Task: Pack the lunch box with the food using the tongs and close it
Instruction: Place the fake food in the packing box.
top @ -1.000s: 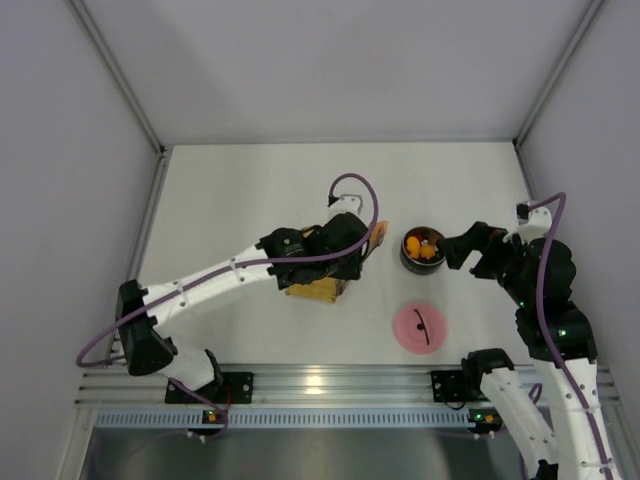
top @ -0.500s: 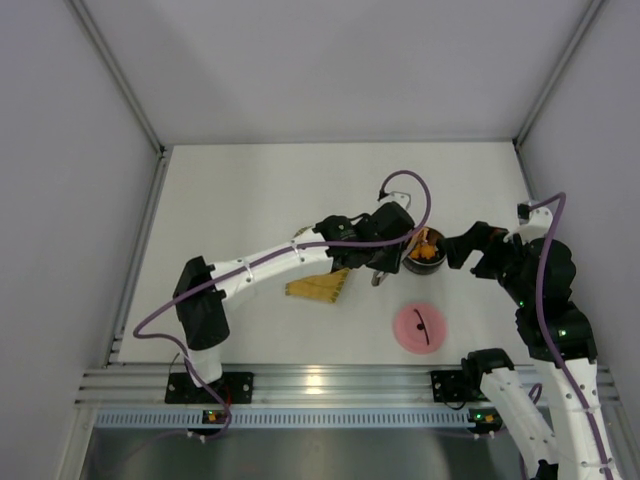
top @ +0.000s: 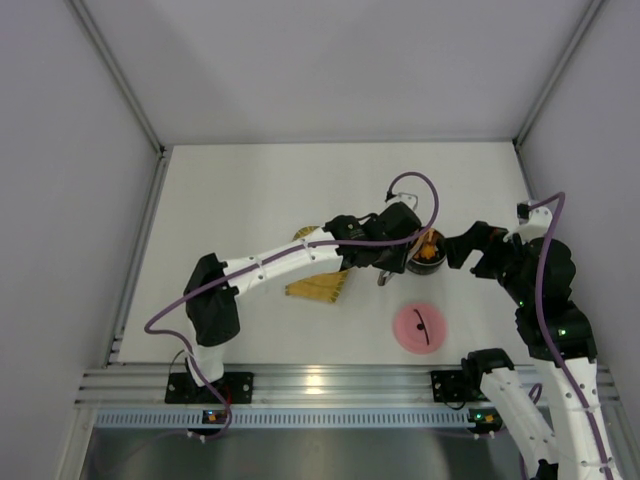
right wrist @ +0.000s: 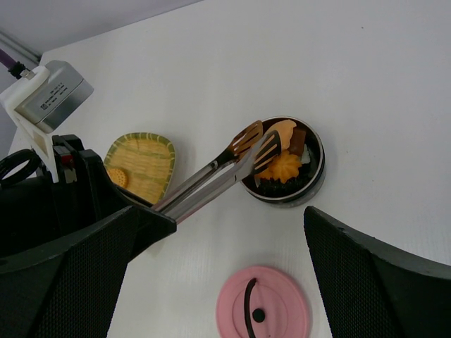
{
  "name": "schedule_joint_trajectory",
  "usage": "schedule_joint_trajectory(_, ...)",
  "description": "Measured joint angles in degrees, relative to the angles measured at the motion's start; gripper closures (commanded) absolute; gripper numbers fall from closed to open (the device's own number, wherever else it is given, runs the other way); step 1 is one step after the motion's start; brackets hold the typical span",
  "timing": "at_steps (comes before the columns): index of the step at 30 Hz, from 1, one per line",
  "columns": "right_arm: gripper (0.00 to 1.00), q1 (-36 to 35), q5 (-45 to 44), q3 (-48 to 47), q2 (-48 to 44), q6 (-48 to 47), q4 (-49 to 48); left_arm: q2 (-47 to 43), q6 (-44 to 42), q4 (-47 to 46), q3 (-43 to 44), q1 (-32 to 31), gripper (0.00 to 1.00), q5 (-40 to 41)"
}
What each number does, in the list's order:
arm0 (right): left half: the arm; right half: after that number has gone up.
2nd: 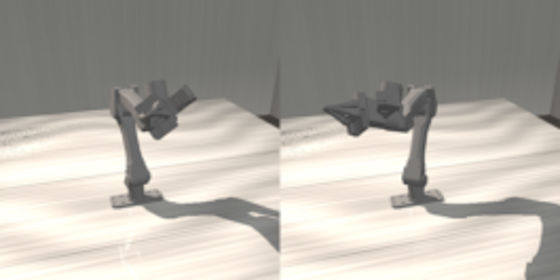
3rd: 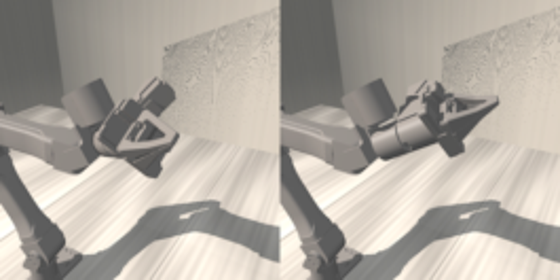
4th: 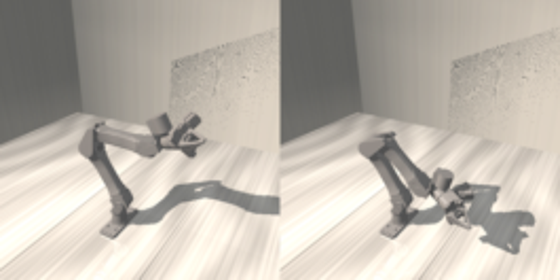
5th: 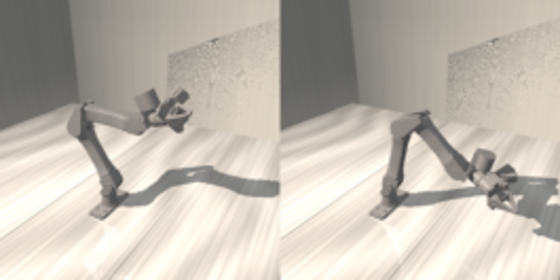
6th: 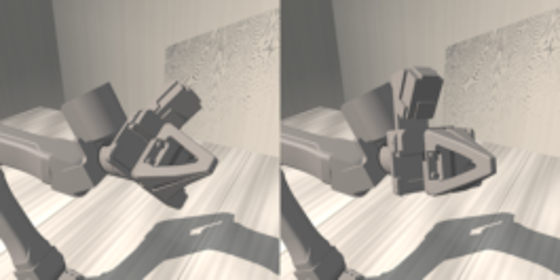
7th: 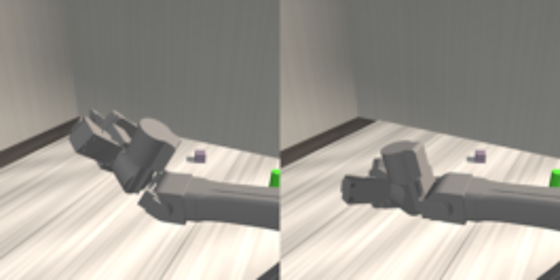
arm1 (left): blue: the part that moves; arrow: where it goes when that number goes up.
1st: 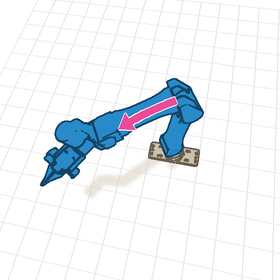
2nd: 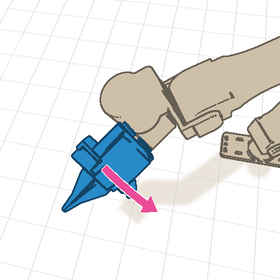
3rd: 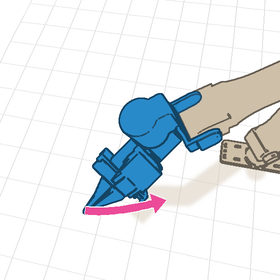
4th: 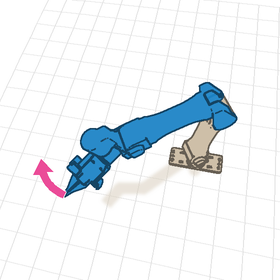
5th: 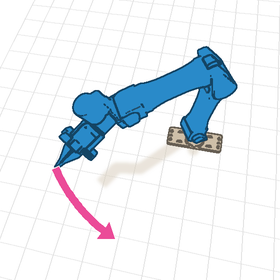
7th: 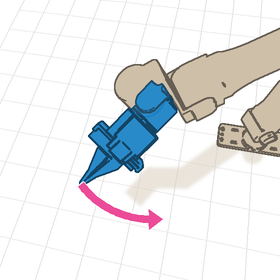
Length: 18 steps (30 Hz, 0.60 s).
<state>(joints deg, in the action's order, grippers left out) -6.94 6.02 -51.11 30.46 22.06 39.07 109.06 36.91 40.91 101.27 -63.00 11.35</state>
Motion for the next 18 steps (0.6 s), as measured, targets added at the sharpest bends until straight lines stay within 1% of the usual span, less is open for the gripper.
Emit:
schedule_joint_trajectory(6,0.01,0.0,0.0,0.0,0.0,0.0,0.0,0.0,0.1,0.0,-0.5,0.0,0.67,0.3)
schedule_joint_trajectory(14,0.00,0.0,0.0,0.0,0.0,0.0,0.0,-1.9,0.5,-0.4,-4.2,-0.1,0.67,0.2)
schedule_joint_trajectory(15,0.00,0.0,0.0,0.0,0.0,0.0,0.0,-2.2,0.6,-0.3,-4.5,-0.1,0.62,0.2)
schedule_joint_trajectory(16,0.01,0.0,0.0,0.0,0.0,0.0,0.0,-2.4,0.6,-0.3,-4.7,-0.1,0.62,0.2)
schedule_joint_trajectory(17,0.01,0.0,0.0,0.0,0.0,0.0,0.0,-2.5,0.6,-0.3,-4.8,-0.1,0.58,0.1)
schedule_joint_trajectory(18,0.00,0.0,0.0,0.0,0.0,0.0,0.0,-2.6,0.6,-0.4,-4.9,0.0,0.58,0.0)
